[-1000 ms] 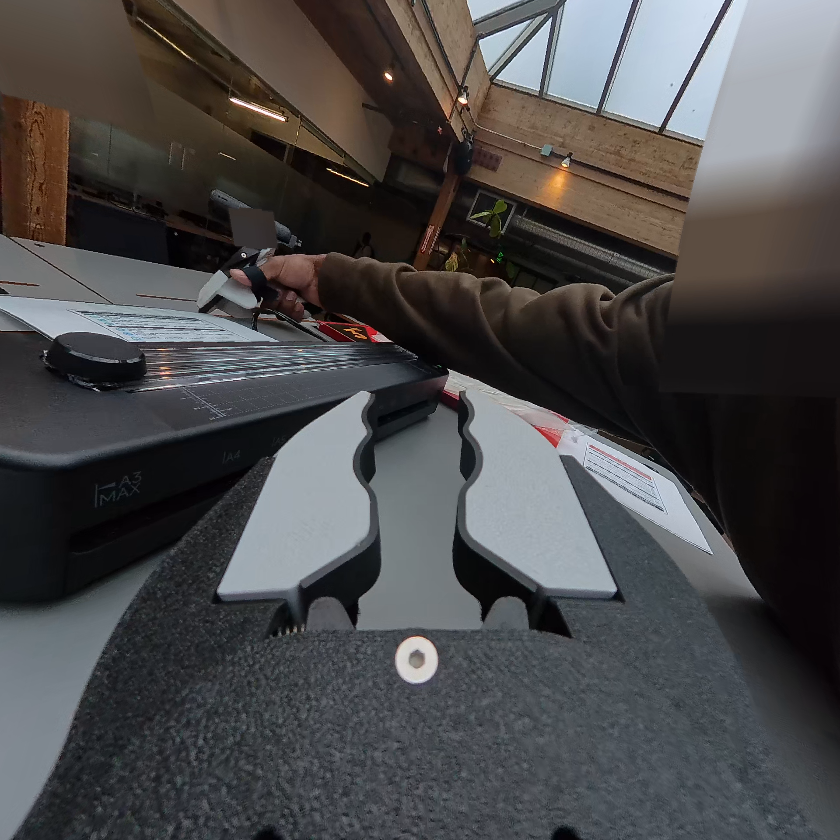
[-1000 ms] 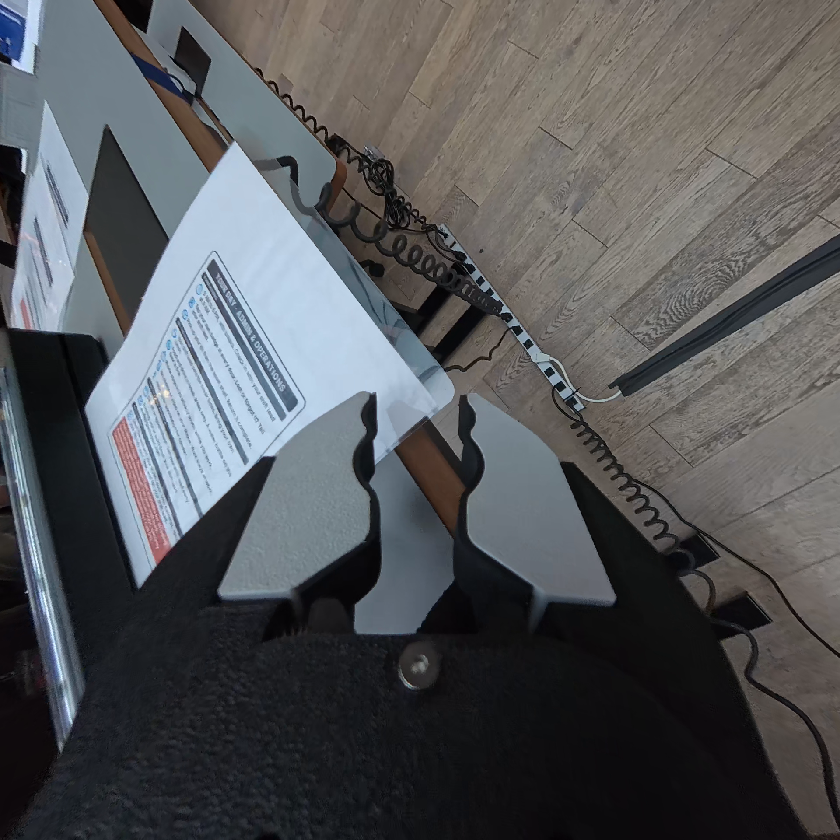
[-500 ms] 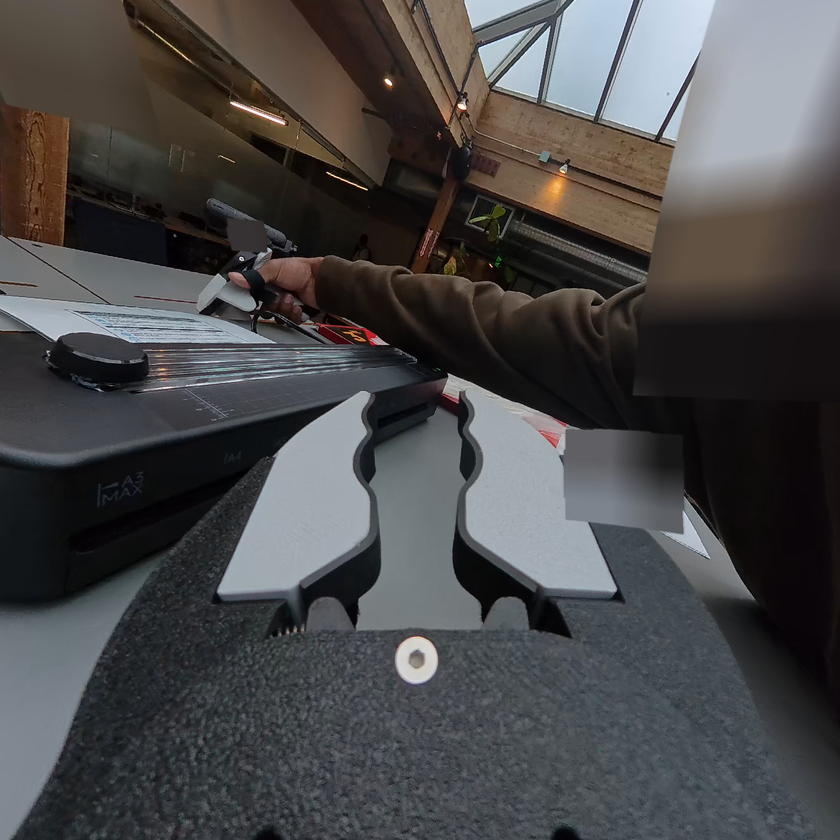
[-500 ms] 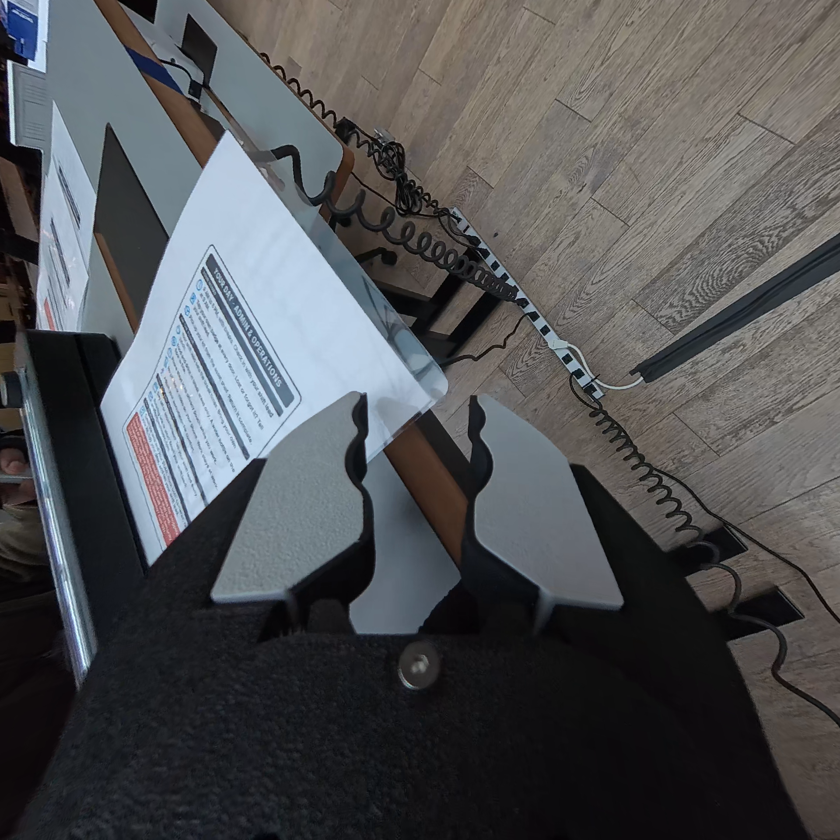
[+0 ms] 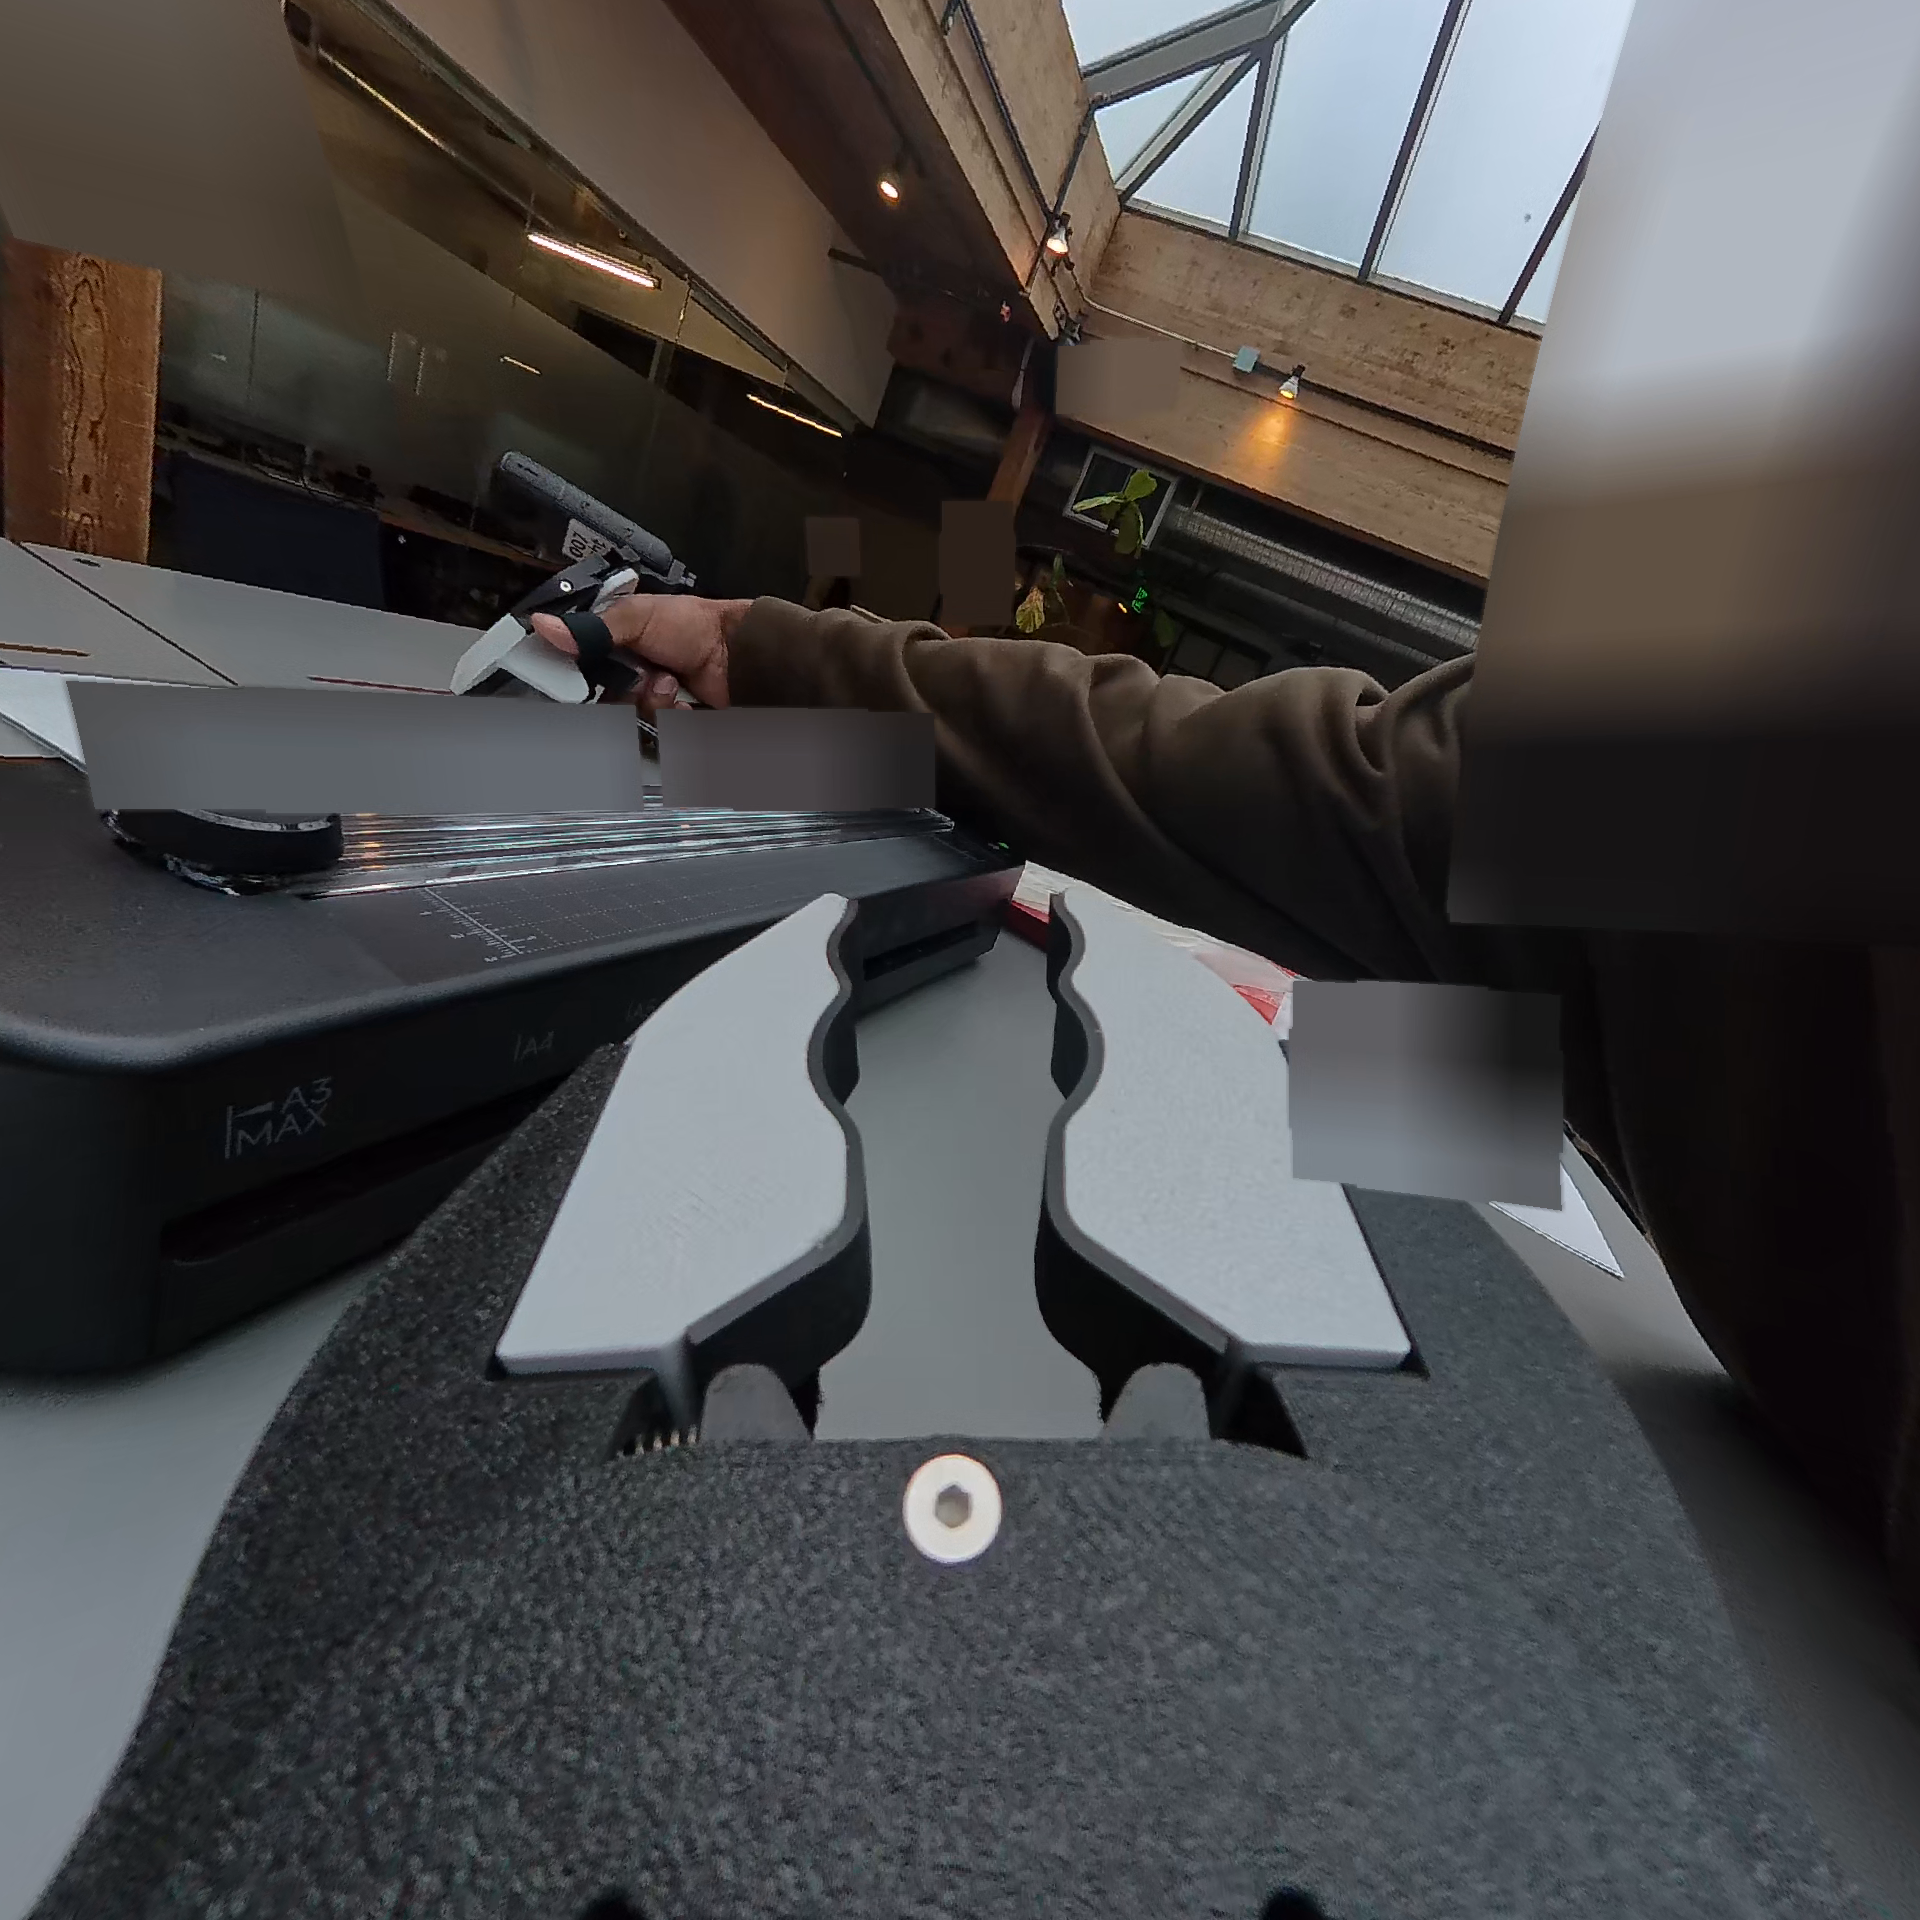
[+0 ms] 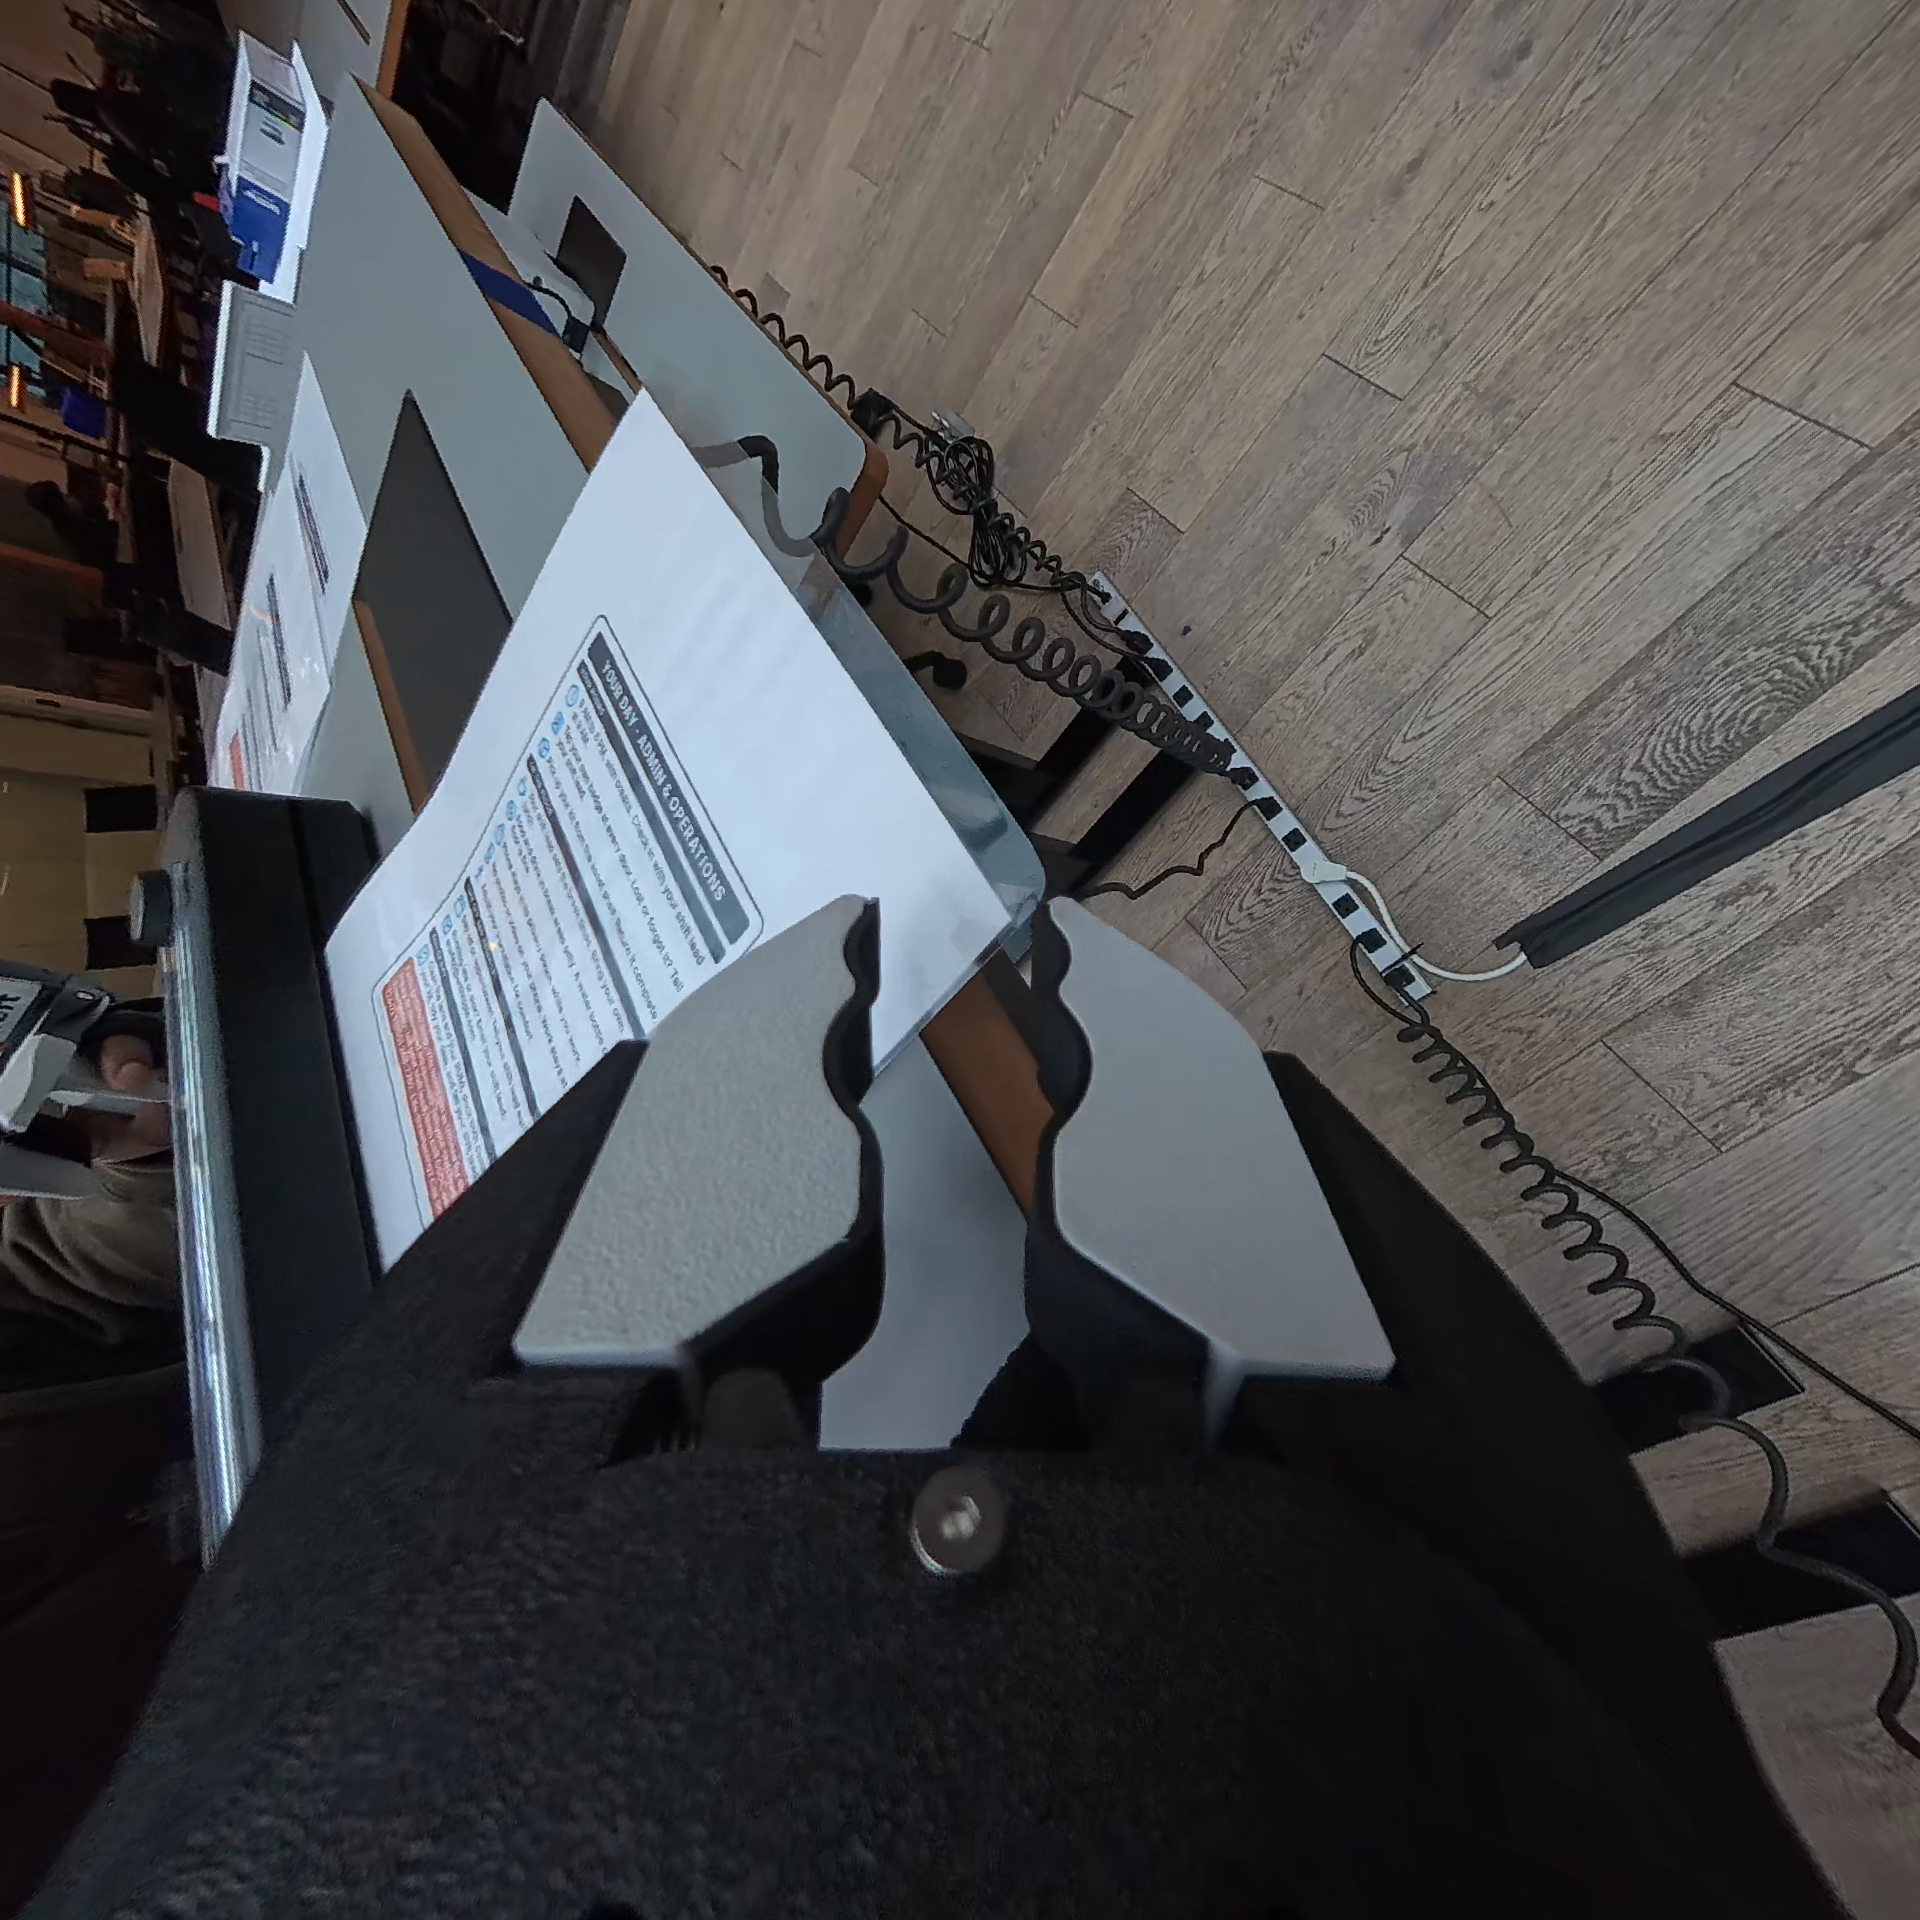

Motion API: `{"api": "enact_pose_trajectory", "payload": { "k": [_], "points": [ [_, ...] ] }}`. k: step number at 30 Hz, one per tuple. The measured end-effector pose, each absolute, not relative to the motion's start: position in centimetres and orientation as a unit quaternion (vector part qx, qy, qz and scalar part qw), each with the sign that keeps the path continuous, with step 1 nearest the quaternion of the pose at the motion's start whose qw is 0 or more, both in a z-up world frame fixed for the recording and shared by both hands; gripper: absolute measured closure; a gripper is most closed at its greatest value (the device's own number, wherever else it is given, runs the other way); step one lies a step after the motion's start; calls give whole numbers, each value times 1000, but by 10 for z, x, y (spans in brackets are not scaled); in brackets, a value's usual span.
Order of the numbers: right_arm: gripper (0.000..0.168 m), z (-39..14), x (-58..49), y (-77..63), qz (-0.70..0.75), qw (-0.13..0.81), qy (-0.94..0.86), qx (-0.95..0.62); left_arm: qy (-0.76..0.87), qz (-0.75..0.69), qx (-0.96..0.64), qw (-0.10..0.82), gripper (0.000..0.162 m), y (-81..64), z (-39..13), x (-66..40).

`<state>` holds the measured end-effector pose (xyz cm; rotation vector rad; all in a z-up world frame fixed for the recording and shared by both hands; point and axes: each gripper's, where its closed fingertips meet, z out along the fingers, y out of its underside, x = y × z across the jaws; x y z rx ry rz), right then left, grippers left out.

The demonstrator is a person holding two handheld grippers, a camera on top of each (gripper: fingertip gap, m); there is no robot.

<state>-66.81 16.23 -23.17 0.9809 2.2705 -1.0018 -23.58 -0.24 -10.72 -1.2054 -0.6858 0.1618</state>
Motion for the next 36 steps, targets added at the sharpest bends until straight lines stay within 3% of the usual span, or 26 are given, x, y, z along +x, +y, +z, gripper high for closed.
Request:
{"api": "enact_pose_trajectory", "payload": {
  "k": [10, 36],
  "points": [
    [167, -216, -673, 162, -402, 214, 824, 338, -316, 74, -555, 766, 128, -3, -107, -236],
    [168, -189, -678, 155, -444, 185, 819, 314, -316, 75, -553, 767, 128, -3, -106, -236]
  ]
}}
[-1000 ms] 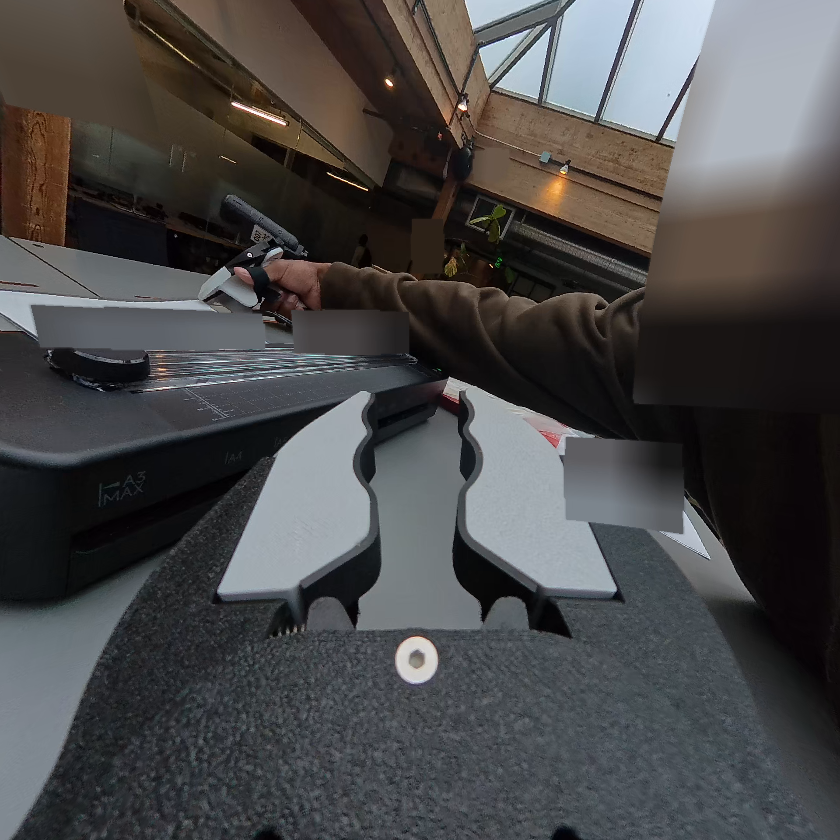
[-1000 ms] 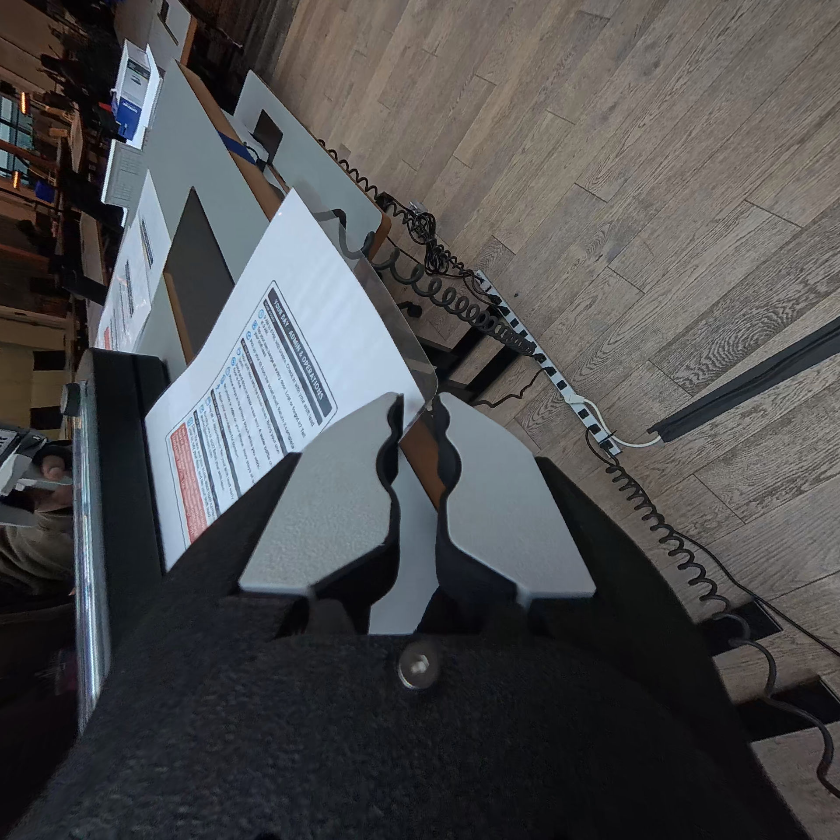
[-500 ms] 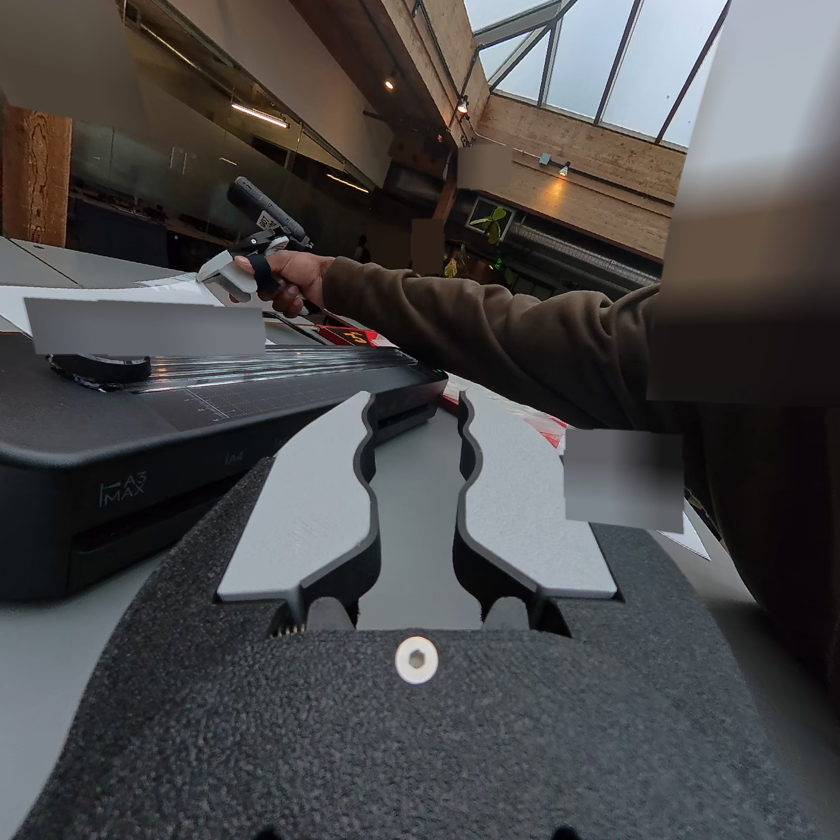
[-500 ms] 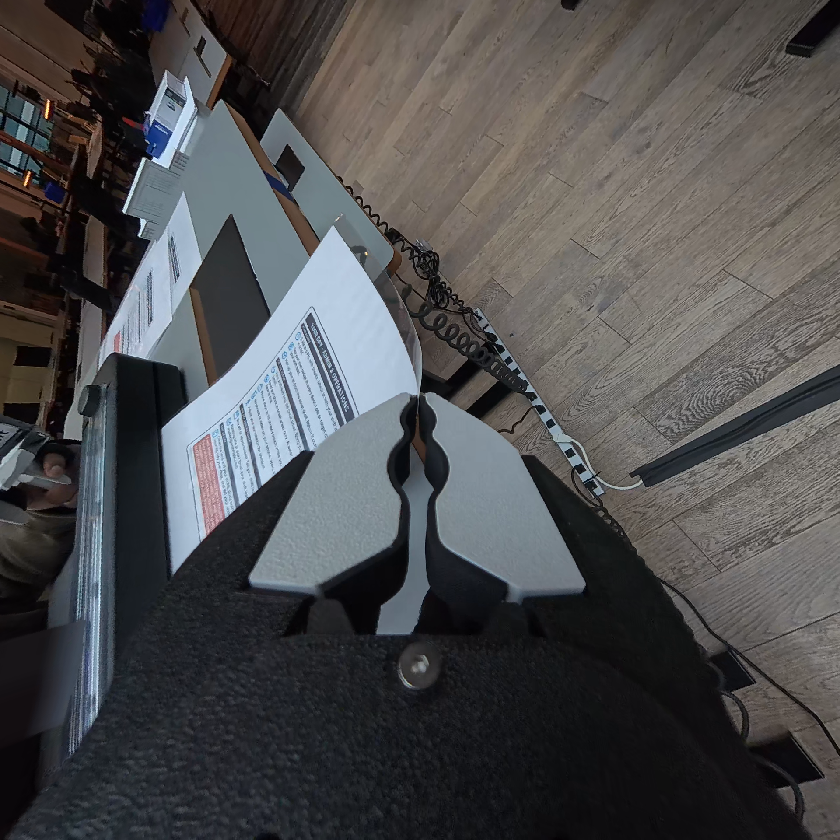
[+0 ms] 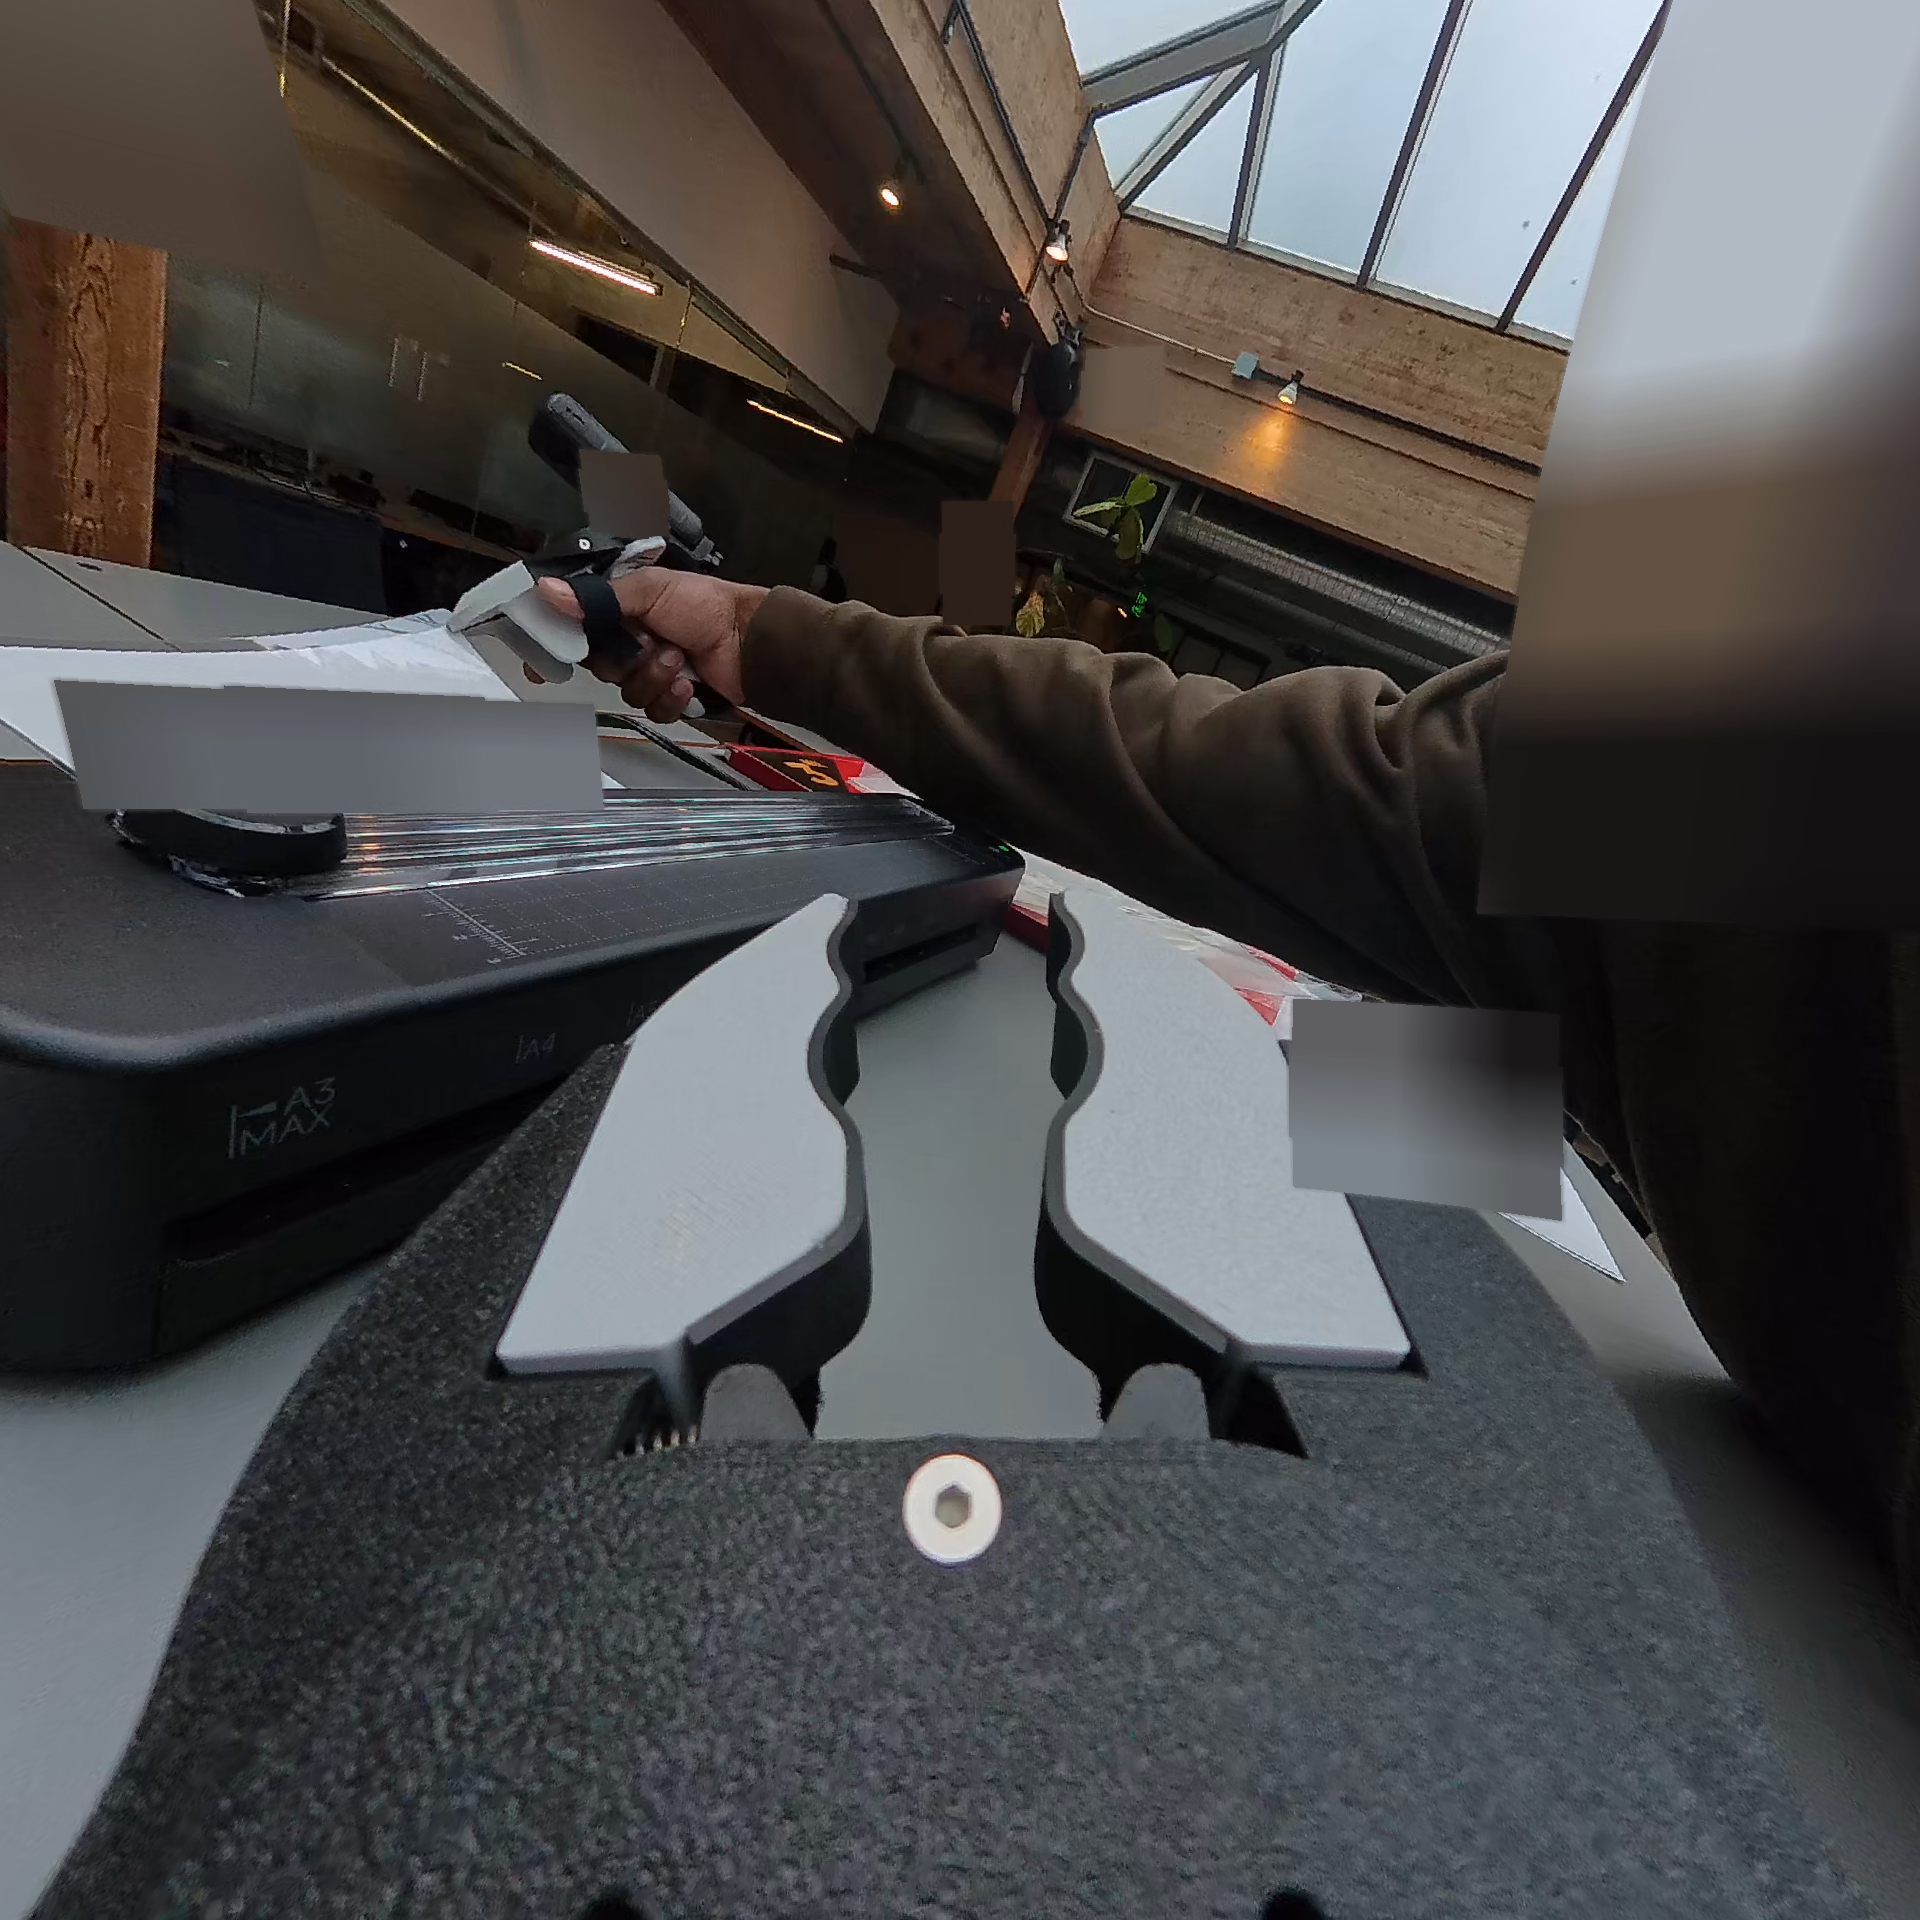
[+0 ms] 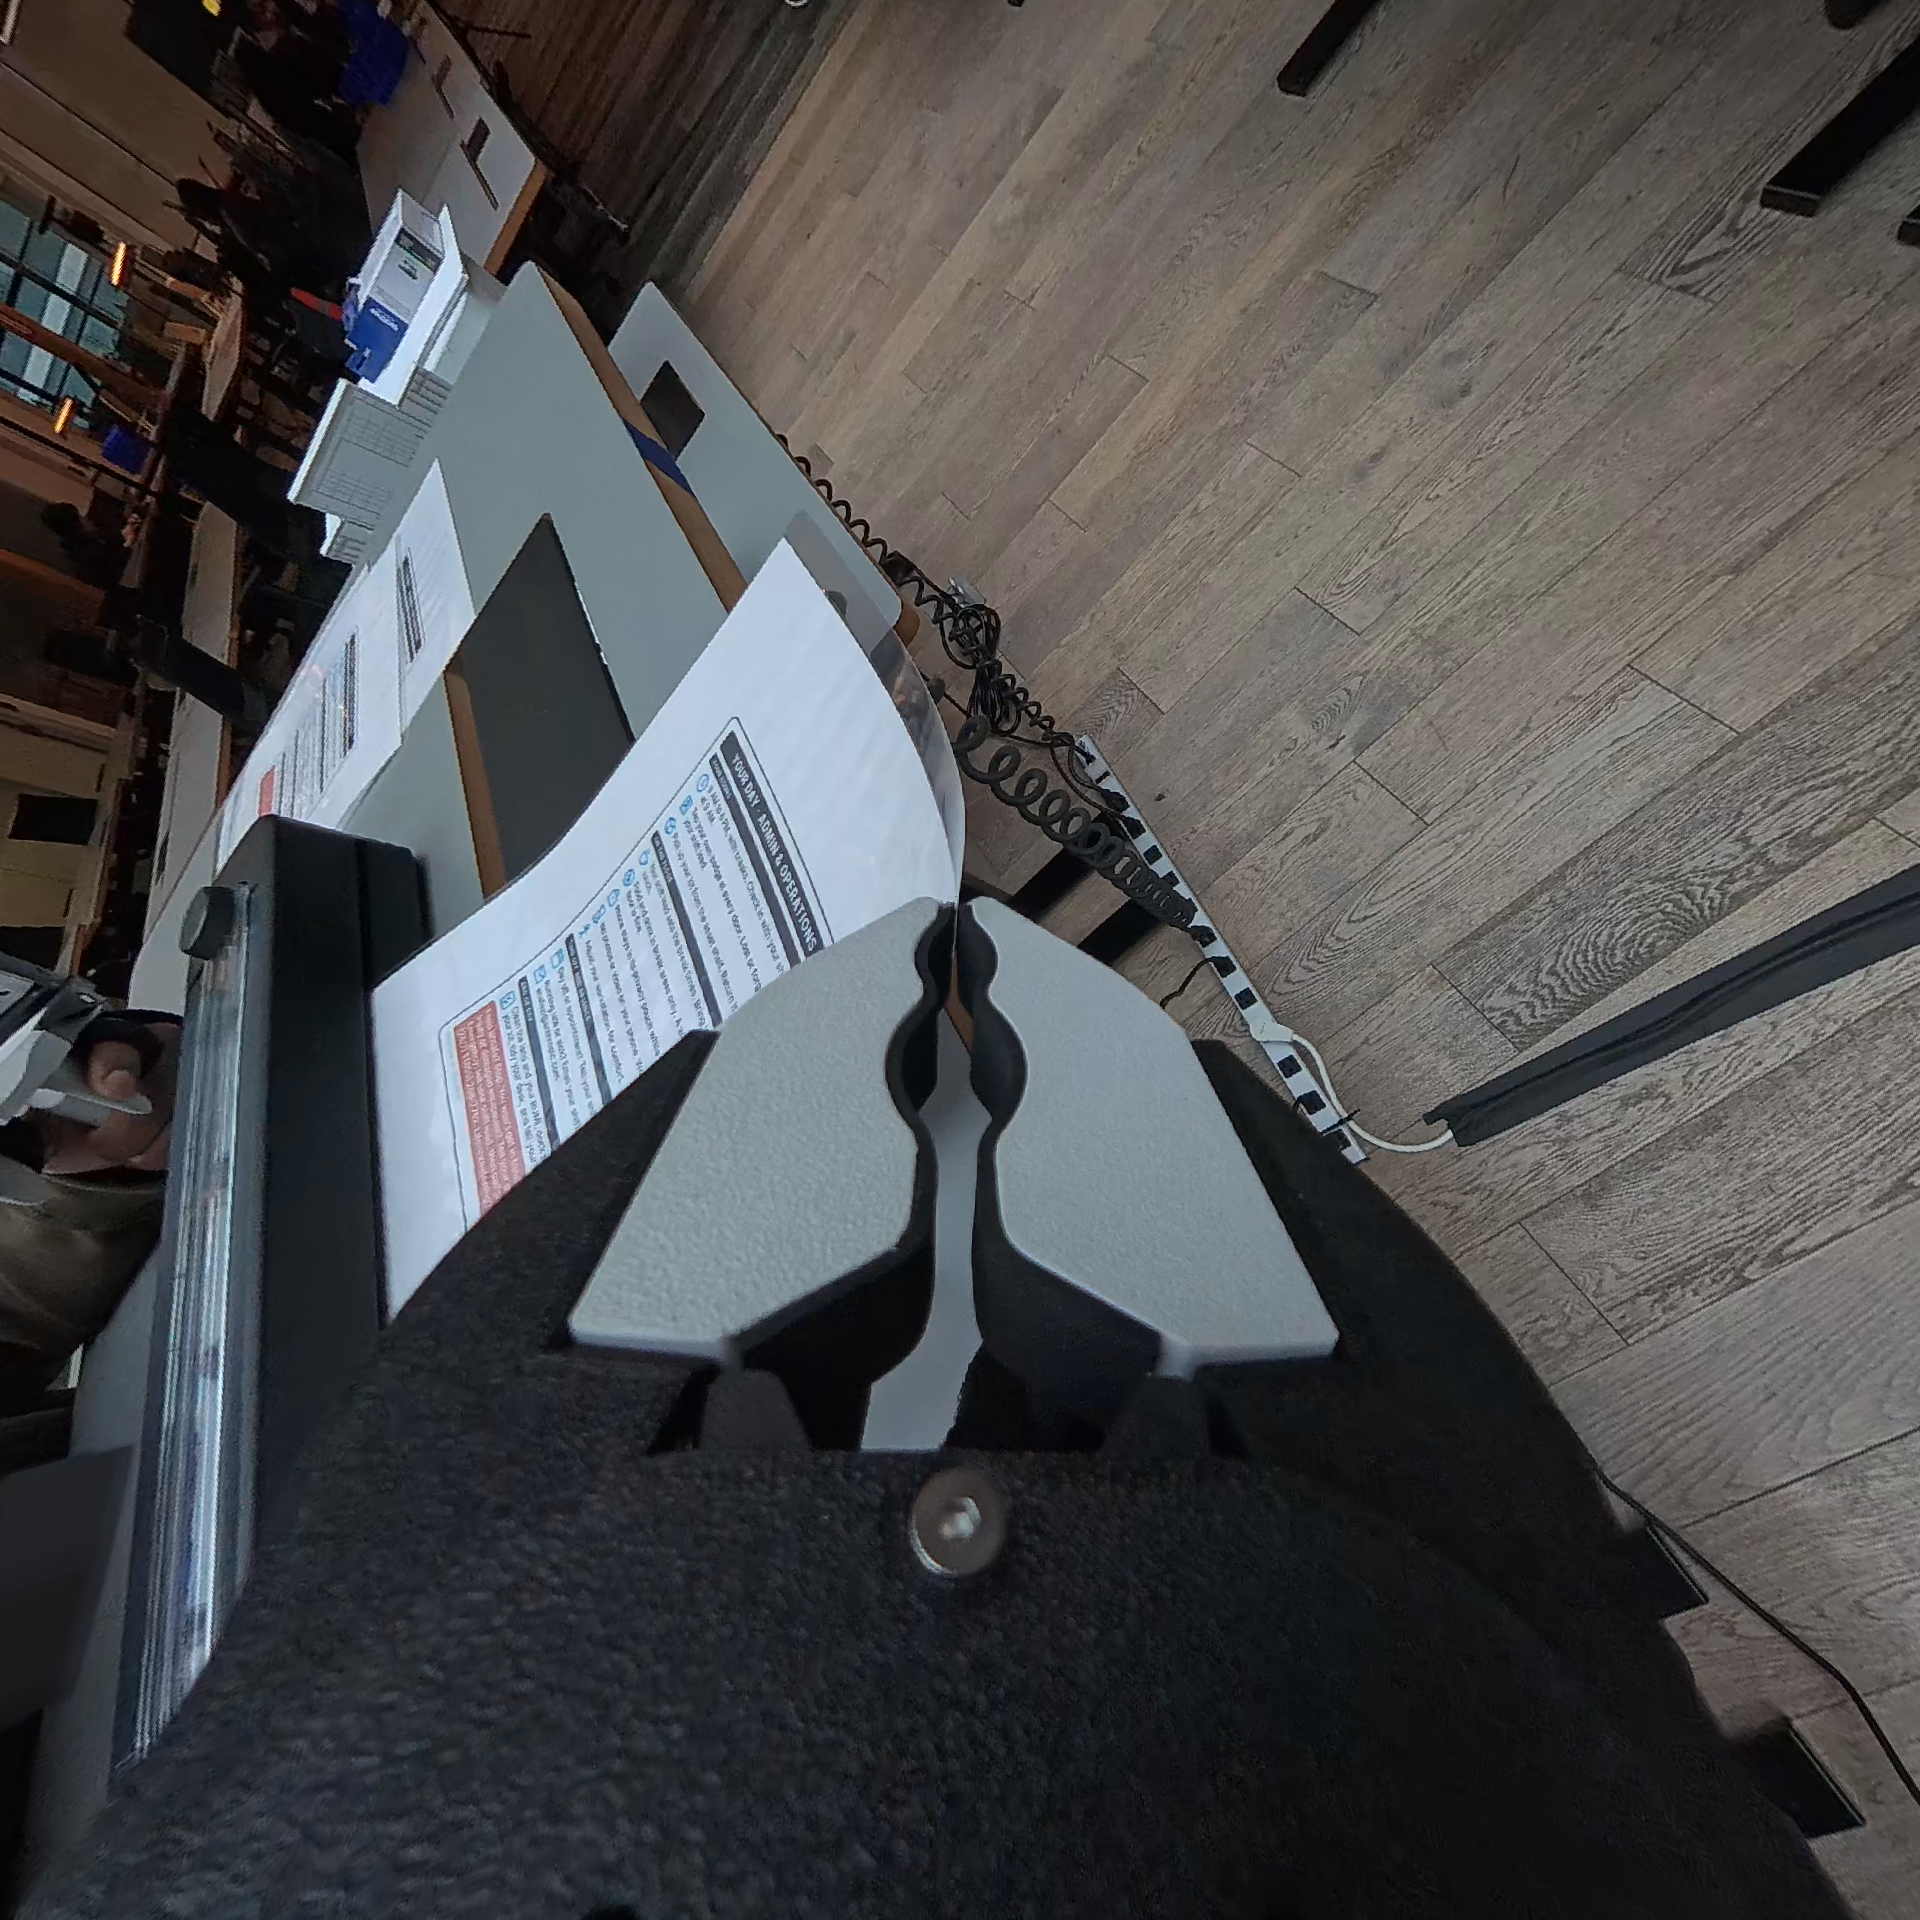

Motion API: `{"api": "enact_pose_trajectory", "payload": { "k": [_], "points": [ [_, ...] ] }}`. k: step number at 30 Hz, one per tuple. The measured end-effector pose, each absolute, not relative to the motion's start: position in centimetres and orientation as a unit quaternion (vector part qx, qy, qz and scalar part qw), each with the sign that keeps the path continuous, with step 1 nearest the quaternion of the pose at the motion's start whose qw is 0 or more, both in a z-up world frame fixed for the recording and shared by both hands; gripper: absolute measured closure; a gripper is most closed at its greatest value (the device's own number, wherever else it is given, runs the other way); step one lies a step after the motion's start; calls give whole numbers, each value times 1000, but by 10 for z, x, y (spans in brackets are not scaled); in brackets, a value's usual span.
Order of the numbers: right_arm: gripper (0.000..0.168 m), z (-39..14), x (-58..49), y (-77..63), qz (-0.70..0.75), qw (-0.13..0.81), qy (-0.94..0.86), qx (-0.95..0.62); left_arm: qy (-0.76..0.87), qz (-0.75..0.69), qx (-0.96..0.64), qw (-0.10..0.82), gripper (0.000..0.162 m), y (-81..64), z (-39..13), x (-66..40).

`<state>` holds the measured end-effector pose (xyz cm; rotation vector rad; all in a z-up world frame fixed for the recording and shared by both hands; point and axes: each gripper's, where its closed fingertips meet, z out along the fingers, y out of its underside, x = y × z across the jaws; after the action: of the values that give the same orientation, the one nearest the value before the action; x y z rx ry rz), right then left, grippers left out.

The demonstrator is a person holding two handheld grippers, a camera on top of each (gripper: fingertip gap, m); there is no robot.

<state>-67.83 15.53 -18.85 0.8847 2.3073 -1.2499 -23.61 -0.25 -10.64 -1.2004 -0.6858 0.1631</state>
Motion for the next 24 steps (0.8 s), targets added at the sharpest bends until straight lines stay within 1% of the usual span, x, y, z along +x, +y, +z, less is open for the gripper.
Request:
{"api": "enact_pose_trajectory", "payload": {
  "k": [5, 15, 24],
  "points": [
    [168, -179, -682, 156, -461, 168, 815, 307, -316, 75, -553, 768, 128, -3, -106, -236],
    [168, -141, -686, 154, -513, 133, 800, 283, -315, 76, -553, 768, 129, -2, -106, -236],
    [168, -79, -676, 147, -556, 89, 790, 242, -315, 78, -552, 768, 129, -2, -106, -236]
  ]
}}
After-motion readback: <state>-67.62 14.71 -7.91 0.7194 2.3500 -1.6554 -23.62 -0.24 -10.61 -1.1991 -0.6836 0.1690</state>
